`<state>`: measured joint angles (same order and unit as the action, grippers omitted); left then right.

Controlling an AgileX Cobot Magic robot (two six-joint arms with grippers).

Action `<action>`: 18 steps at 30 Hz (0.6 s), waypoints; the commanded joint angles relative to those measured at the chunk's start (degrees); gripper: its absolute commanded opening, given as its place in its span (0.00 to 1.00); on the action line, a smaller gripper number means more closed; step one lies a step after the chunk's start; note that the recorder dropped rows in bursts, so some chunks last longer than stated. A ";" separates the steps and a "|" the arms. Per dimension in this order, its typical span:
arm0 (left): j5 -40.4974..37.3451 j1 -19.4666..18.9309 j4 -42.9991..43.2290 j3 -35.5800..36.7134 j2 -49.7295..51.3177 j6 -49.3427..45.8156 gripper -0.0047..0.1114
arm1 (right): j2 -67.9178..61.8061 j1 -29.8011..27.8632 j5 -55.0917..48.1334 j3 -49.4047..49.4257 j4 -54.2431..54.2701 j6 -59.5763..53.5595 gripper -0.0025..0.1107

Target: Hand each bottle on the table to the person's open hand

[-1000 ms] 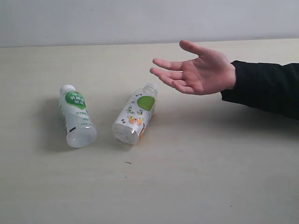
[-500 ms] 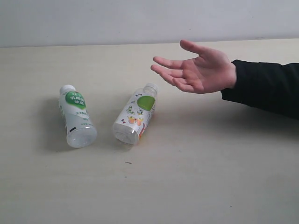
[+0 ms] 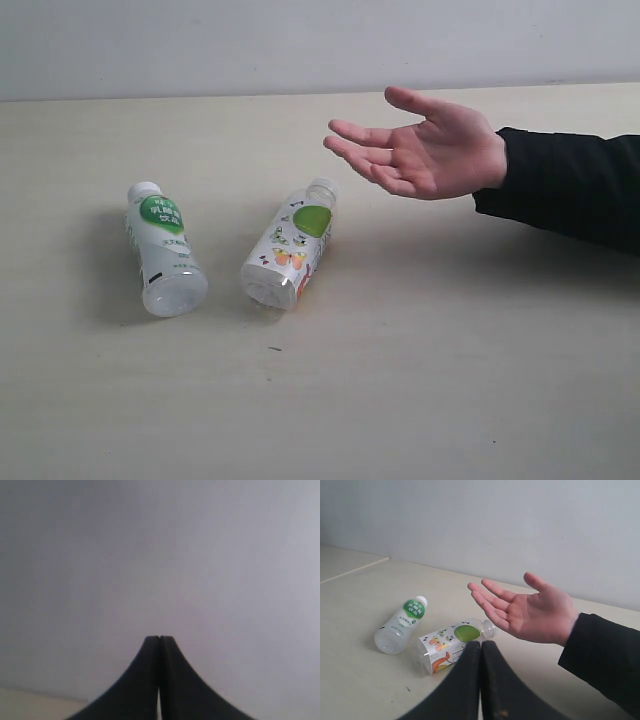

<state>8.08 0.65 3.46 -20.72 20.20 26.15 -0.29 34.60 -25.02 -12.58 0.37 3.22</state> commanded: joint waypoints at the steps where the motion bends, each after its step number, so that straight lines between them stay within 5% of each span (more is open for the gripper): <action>1: -20.56 -0.06 12.34 -14.02 14.75 -3.36 0.04 | 0.29 -0.03 0.82 0.18 0.13 -0.05 0.02; 6: -41.16 -0.06 10.73 -28.44 30.31 -15.56 0.04 | 0.29 -0.03 0.82 0.18 0.13 -0.05 0.02; 12: -62.43 0.57 -10.64 -42.22 46.01 -36.84 0.04 | 0.29 -0.03 0.82 0.18 0.13 -0.05 0.02; 18: -67.77 8.00 -22.04 -48.74 58.18 -43.07 0.04 | 0.29 -0.03 0.82 0.18 0.13 -0.05 0.02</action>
<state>-58.46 4.98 -15.08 -67.25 74.63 -15.01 -0.29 34.60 -25.02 -12.58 0.37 3.22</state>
